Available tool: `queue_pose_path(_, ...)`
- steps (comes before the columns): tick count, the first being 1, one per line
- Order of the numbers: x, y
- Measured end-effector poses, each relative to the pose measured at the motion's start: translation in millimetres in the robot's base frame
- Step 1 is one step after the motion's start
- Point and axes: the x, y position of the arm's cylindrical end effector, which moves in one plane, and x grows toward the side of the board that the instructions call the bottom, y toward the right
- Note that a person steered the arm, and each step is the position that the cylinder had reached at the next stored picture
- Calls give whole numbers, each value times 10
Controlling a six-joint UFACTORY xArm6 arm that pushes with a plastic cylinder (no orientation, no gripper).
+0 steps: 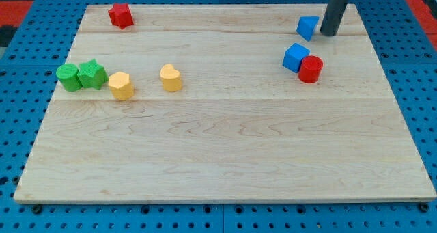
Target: Move the red circle down to the green star
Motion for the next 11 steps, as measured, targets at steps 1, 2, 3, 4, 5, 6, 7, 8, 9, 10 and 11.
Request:
queue_pose_path(1,-141,-1020)
queue_pose_path(2,-128,-912)
queue_pose_path(3,392,-647)
queue_pose_path(4,277,-1171)
queue_pose_path(5,-212,-1821)
queue_pose_path(6,-122,-1408)
queue_pose_path(7,535,-1298)
queue_pose_path(8,538,-2022)
queue_pose_path(9,179,-2035)
queue_pose_path(10,-63,-2030)
queue_pose_path(11,-153,-2013)
